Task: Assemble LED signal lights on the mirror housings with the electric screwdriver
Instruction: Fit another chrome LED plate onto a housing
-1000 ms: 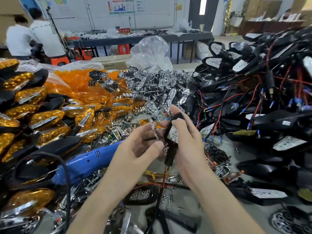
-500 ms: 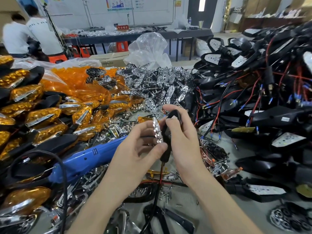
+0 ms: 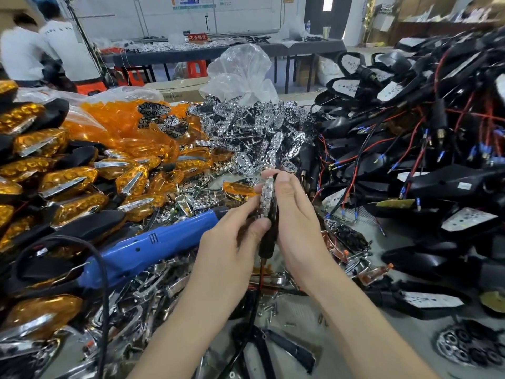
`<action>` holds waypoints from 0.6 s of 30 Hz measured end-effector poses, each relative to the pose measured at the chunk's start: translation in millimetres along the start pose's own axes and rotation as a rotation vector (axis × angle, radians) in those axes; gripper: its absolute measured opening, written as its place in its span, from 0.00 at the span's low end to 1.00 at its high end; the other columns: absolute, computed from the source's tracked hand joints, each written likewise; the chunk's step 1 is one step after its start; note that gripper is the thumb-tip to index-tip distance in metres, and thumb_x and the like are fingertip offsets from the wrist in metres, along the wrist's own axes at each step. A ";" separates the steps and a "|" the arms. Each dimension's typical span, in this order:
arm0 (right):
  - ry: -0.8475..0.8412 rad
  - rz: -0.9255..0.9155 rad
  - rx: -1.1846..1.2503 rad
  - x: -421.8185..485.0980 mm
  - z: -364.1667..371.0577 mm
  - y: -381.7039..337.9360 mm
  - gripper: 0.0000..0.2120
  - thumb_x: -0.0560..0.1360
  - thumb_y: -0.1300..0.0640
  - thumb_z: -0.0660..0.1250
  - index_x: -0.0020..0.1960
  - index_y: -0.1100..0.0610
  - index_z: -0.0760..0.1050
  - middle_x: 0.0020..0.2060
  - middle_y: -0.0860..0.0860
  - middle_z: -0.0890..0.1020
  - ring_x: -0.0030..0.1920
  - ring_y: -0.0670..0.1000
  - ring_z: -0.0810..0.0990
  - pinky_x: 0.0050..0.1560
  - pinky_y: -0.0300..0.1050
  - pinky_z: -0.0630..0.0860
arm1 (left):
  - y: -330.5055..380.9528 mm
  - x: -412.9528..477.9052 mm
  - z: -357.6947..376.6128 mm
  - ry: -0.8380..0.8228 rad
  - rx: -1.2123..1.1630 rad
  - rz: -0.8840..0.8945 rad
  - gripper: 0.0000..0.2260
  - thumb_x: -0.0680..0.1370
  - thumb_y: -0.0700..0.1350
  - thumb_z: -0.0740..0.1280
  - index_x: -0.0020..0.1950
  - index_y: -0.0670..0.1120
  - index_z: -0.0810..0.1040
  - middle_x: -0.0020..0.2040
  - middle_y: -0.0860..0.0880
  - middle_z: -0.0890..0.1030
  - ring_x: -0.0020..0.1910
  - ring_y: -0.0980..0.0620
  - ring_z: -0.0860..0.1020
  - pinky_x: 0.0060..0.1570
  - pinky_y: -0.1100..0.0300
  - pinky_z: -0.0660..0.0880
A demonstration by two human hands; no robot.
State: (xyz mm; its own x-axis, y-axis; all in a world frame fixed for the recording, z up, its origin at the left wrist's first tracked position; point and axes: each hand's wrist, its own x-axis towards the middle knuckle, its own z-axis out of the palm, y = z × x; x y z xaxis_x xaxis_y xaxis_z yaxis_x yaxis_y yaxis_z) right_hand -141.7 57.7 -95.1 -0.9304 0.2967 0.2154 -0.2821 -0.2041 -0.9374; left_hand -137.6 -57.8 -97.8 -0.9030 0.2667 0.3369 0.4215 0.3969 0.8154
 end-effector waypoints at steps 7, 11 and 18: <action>0.009 0.115 0.114 3.3 -0.4 1.9 0.14 0.77 0.38 0.60 0.46 0.39 0.83 0.46 0.47 0.85 0.49 0.48 0.82 0.66 0.59 0.76 | 0.8 -0.6 7.8 0.092 -0.123 -0.109 0.17 0.80 0.51 0.68 0.70 0.57 0.76 0.52 0.74 0.77 0.59 0.70 0.76 0.63 0.60 0.74; 0.028 0.153 0.175 5.5 -1.6 3.9 0.16 0.84 0.42 0.59 0.46 0.41 0.84 0.46 0.47 0.86 0.49 0.48 0.84 0.63 0.56 0.79 | 4.2 -2.5 11.3 0.124 -0.193 -0.129 0.10 0.80 0.49 0.68 0.60 0.62 0.78 0.54 0.65 0.82 0.56 0.66 0.79 0.60 0.61 0.76; 0.075 0.230 0.280 7.4 -0.4 2.1 0.14 0.85 0.46 0.59 0.51 0.50 0.82 0.42 0.49 0.86 0.44 0.48 0.84 0.49 0.45 0.81 | 6.5 -4.6 15.4 0.184 -0.177 -0.131 0.01 0.78 0.53 0.69 0.48 0.58 0.79 0.46 0.68 0.81 0.47 0.69 0.79 0.43 0.77 0.71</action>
State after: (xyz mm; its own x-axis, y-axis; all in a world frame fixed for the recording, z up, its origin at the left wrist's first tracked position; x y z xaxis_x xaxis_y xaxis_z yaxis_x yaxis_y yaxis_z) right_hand -149.1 59.8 -95.6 -0.9601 0.2787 -0.0226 -0.1305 -0.5180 -0.8454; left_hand -129.4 -42.9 -101.3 -0.9556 0.0530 0.2898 0.2936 0.2535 0.9217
